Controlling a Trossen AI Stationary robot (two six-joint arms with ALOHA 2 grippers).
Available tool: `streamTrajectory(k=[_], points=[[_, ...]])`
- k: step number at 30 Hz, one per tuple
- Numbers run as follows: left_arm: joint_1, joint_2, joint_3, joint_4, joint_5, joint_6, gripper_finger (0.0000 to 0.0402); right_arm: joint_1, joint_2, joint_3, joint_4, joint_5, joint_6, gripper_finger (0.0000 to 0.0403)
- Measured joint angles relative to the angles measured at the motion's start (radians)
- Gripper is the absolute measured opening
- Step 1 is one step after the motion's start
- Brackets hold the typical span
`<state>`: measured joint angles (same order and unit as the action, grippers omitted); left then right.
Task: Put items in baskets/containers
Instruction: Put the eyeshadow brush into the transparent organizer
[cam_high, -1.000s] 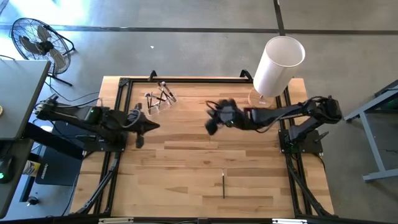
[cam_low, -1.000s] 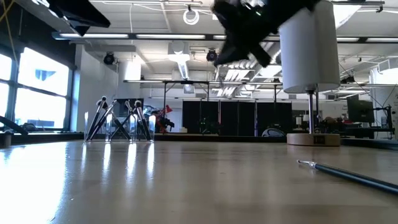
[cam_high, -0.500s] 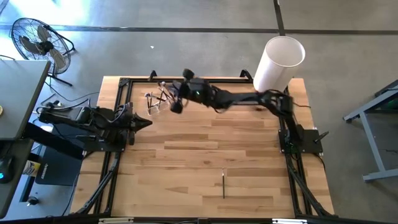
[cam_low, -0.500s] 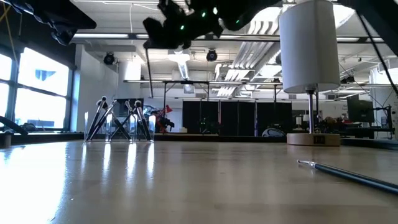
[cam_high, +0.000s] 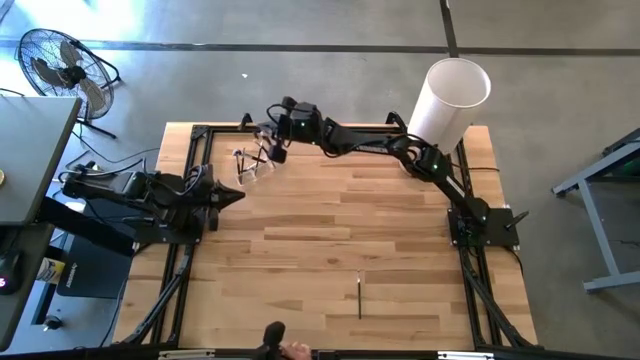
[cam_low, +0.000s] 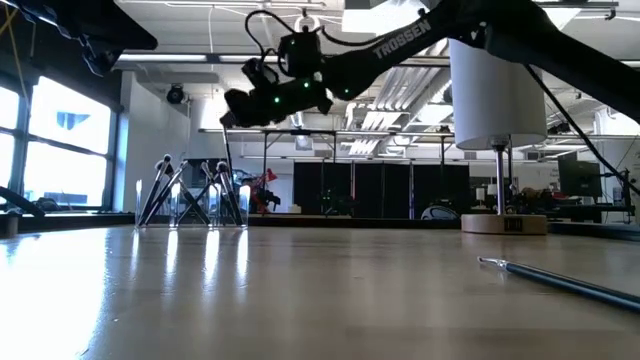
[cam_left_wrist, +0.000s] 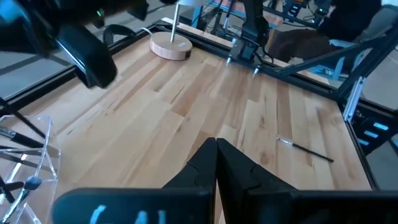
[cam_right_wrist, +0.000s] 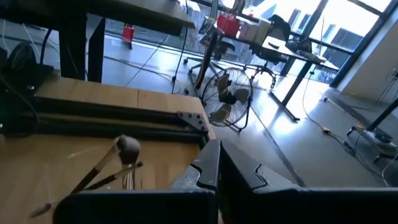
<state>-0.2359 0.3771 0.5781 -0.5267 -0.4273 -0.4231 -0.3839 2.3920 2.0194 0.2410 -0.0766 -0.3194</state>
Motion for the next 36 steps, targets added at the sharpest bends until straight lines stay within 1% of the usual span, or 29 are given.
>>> streamTrajectory(k=[4, 8, 12, 15, 19, 21, 24, 26, 30, 31, 32, 34, 36], points=[[0.0, 0.0, 0.0, 0.0, -0.012, -0.002, 0.0, -0.007, 0.0, -0.036, -0.011, -0.01, 0.04, 0.0019], [0.0, 0.0, 0.0, 0.0, -0.033, -0.002, 0.0, -0.011, -0.001, -0.055, -0.025, -0.044, 0.057, 0.0049], [0.0, 0.0, 0.0, -0.019, -0.033, -0.002, 0.0, -0.011, -0.012, -0.031, -0.03, -0.006, 0.057, 0.0086], [0.0, 0.0, 0.0, -0.035, -0.021, -0.004, 0.0, -0.008, -0.048, -0.015, -0.097, 0.061, 0.049, 0.0115], [0.0, 0.001, 0.0, -0.046, -0.009, -0.007, 0.0, 0.0, -0.134, -0.015, -0.342, 0.119, 0.05, 0.0137], [0.0, 0.006, 0.0, -0.047, -0.009, -0.023, 0.0, 0.011, -0.193, -0.015, -0.483, 0.142, 0.067, 0.0136], [0.0, 0.04, 0.0, -0.046, -0.005, -0.031, 0.0, 0.043, -0.276, -0.015, -0.698, 0.186, 0.182, 0.0117], [0.0, 0.081, 0.0, -0.047, 0.024, -0.03, 0.0, 0.071, -0.318, -0.016, -0.844, 0.223, 0.265, 0.0092], [-0.001, 0.151, 0.0, -0.05, 0.06, -0.03, 0.0, 0.156, -0.372, -0.02, -1.114, 0.318, 0.435, 0.0019], [-0.001, 0.163, 0.0, -0.051, 0.069, -0.031, 0.0, 0.184, -0.382, -0.02, -1.178, 0.35, 0.482, 0.001], [0.0, 0.176, 0.0, -0.049, 0.079, -0.031, 0.0, 0.214, -0.387, -0.02, -1.235, 0.39, 0.54, 0.0009], [0.0, 0.194, 0.0, -0.048, 0.086, -0.031, 0.0, 0.278, -0.394, -0.02, -1.344, 0.475, 0.677, 0.0019], [0.0, 0.205, 0.0, -0.05, 0.107, -0.032, 0.0, 0.344, -0.395, -0.02, -1.458, 0.552, 0.84, 0.0025]])
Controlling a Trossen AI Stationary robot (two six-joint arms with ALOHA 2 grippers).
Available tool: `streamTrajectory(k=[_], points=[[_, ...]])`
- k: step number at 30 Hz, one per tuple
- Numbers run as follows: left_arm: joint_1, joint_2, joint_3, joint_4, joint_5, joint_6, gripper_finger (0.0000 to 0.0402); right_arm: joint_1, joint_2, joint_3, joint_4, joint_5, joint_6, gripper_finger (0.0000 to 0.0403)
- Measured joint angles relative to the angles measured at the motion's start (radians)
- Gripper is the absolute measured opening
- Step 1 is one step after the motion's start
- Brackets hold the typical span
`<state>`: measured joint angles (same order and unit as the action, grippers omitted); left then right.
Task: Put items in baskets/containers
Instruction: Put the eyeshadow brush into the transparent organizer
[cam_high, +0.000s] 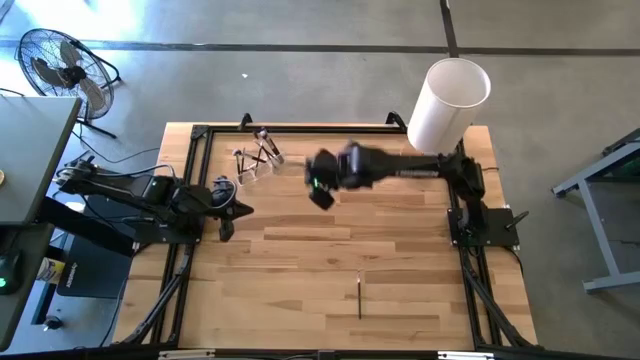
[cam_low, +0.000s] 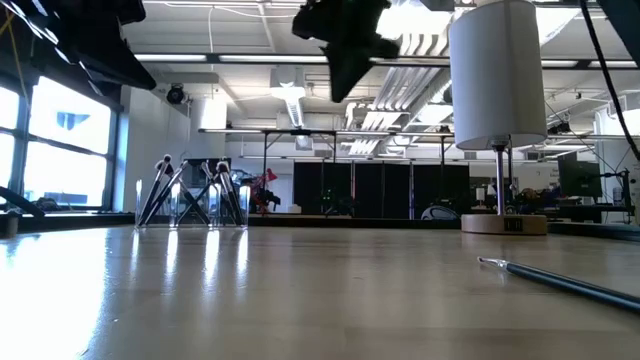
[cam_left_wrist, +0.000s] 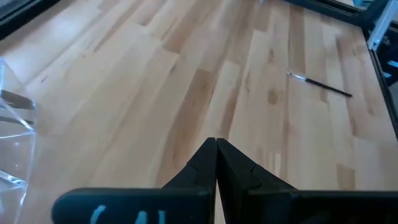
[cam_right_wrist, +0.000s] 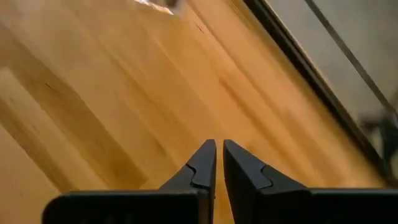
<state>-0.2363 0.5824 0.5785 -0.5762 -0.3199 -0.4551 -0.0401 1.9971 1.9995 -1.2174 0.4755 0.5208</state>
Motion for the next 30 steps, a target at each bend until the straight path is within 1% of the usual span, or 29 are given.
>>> streamTrajectory(k=[2, 4, 7, 9, 12, 15, 19, 22, 25, 27, 30], points=[[0.0, 0.003, 0.0, 0.002, 0.016, -0.001, 0.0, 0.069, 0.0, 0.0, -0.098, 0.067, 0.208, 0.0025], [0.0, 0.004, 0.0, 0.002, 0.024, -0.001, 0.0, 0.134, -0.001, 0.0, -0.181, 0.095, 0.436, 0.0022], [0.0, 0.004, 0.0, 0.001, 0.025, 0.002, 0.0, 0.216, -0.002, 0.0, -0.285, 0.079, 0.708, 0.0019], [0.0, 0.004, 0.0, 0.0, 0.025, 0.01, 0.0, 0.258, -0.002, 0.0, -0.329, 0.048, 0.816, 0.0022], [0.0, 0.004, 0.0, -0.001, 0.025, 0.037, 0.0, 0.304, -0.002, 0.0, -0.352, -0.022, 0.913, 0.0034], [0.0, 0.004, 0.0, -0.001, 0.022, 0.056, 0.0, 0.331, -0.003, -0.026, -0.342, -0.105, 0.959, 0.0057], [0.0, 0.004, 0.0, -0.002, 0.022, 0.067, 0.0, 0.347, -0.003, -0.107, -0.262, -0.189, 0.99, 0.0096], [0.0, 0.004, 0.0, -0.002, 0.022, 0.068, 0.0, 0.344, -0.036, -0.214, -0.108, -0.238, 0.991, 0.0123], [0.0, 0.004, 0.0, -0.003, 0.022, 0.068, 0.0, 0.342, -0.09, -0.361, 0.051, -0.281, 1.029, 0.0142], [0.0, 0.004, 0.0, -0.003, 0.022, 0.068, 0.0, 0.343, -0.114, -0.463, 0.121, -0.331, 1.085, 0.0151], [0.0, 0.004, 0.0, -0.004, 0.025, 0.068, 0.0, 0.367, -0.12, -0.576, 0.192, -0.415, 1.154, 0.0158]])
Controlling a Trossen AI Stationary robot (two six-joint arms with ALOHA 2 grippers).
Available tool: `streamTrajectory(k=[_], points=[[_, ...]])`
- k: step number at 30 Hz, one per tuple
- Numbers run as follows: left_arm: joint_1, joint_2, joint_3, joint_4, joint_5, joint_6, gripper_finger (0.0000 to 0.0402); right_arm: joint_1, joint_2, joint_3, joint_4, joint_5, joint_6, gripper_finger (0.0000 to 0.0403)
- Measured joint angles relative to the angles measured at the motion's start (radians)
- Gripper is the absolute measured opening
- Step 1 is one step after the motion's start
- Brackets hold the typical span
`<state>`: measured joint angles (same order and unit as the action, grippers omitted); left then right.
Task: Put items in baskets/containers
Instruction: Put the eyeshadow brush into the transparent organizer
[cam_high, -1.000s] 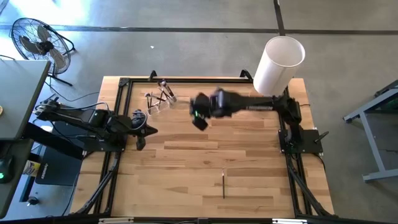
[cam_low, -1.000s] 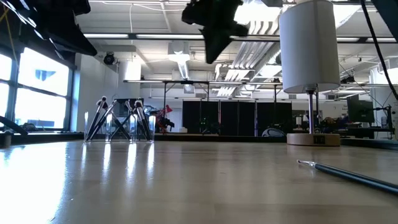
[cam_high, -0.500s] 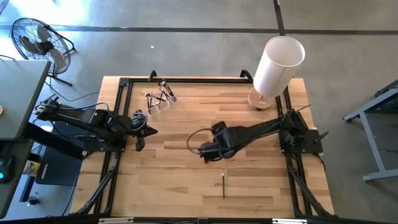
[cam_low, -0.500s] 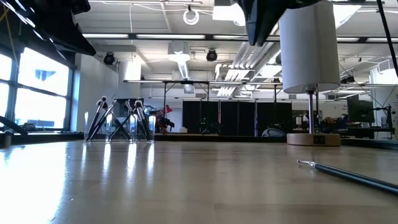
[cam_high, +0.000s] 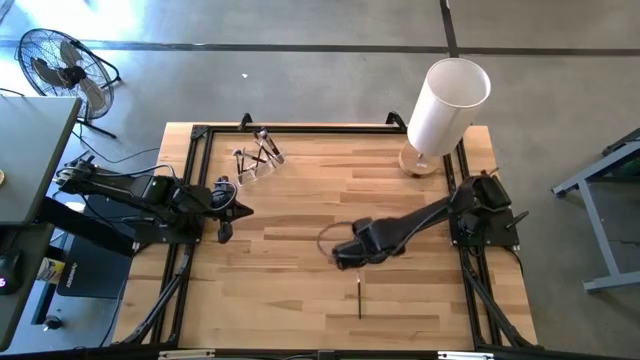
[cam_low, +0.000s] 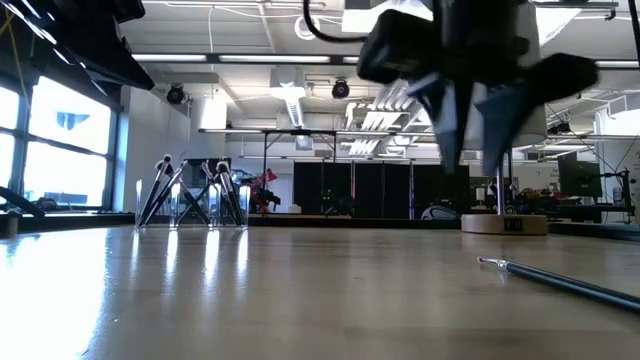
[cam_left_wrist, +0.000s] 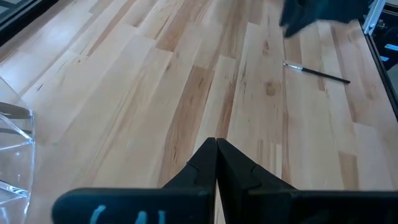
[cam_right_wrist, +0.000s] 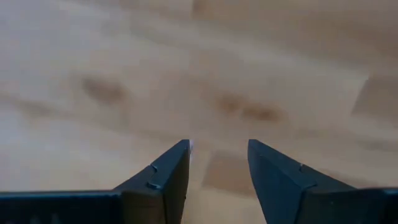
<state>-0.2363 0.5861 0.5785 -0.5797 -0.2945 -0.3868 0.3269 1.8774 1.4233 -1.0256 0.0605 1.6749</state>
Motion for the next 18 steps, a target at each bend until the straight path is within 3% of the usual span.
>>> streamTrajectory(k=[4, 7, 18], points=[[0.0, 0.0, 0.0, -0.007, 0.012, 0.0, 0.0, 0.03, -0.002, -0.091, 0.176, -0.067, 0.058, 0.0157], [0.0, 0.0, 0.0, -0.018, 0.012, -0.001, 0.0, 0.039, -0.002, -0.13, 0.275, -0.053, 0.082, 0.0158], [0.0, 0.0, 0.0, -0.025, 0.015, -0.002, 0.0, 0.027, 0.029, -0.151, 0.289, -0.061, 0.081, 0.0155]])
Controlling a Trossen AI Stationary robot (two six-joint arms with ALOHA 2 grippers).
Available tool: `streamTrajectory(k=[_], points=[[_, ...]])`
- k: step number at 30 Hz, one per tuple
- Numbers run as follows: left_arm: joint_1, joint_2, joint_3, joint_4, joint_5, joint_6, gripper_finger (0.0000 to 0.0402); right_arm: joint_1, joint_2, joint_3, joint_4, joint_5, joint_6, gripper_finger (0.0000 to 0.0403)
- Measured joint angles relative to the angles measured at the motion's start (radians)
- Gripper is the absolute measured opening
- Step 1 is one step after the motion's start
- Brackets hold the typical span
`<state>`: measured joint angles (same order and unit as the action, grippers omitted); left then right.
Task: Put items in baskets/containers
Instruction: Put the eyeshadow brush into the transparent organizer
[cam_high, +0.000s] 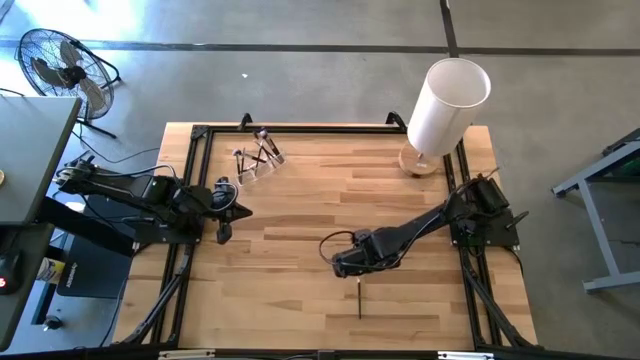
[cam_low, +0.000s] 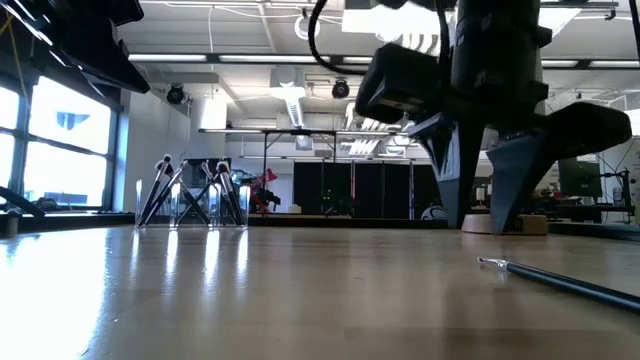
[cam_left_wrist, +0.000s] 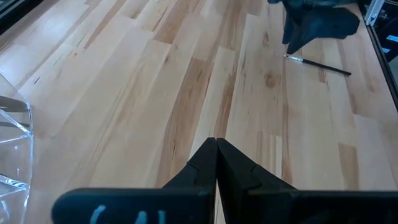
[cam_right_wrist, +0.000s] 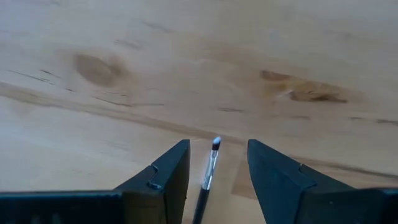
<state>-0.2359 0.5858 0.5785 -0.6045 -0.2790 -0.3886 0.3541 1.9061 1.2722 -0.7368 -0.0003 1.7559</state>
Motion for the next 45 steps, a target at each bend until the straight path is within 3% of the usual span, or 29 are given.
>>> streamTrajectory(k=[10, 19, 31, 36, 45], points=[[0.0, 0.0, 0.0, -0.006, 0.007, -0.001, 0.0, -0.002, 0.032, 0.0, -0.016, -0.026, 0.017, 0.0143], [0.0, 0.0, 0.0, -0.028, 0.007, -0.002, 0.0, -0.015, 0.09, 0.002, 0.014, -0.11, -0.017, 0.0074], [0.0, 0.0, 0.0, -0.036, 0.006, -0.007, 0.0, -0.012, 0.099, 0.031, -0.071, -0.044, -0.077, 0.0005], [0.0, 0.0, 0.0, -0.037, 0.006, -0.009, 0.0, -0.014, 0.108, 0.092, -0.195, 0.017, -0.118, 0.0006], [0.0, 0.0, 0.0, -0.043, 0.006, -0.009, 0.0, -0.013, 0.105, 0.154, -0.272, 0.012, -0.117, 0.0013]])
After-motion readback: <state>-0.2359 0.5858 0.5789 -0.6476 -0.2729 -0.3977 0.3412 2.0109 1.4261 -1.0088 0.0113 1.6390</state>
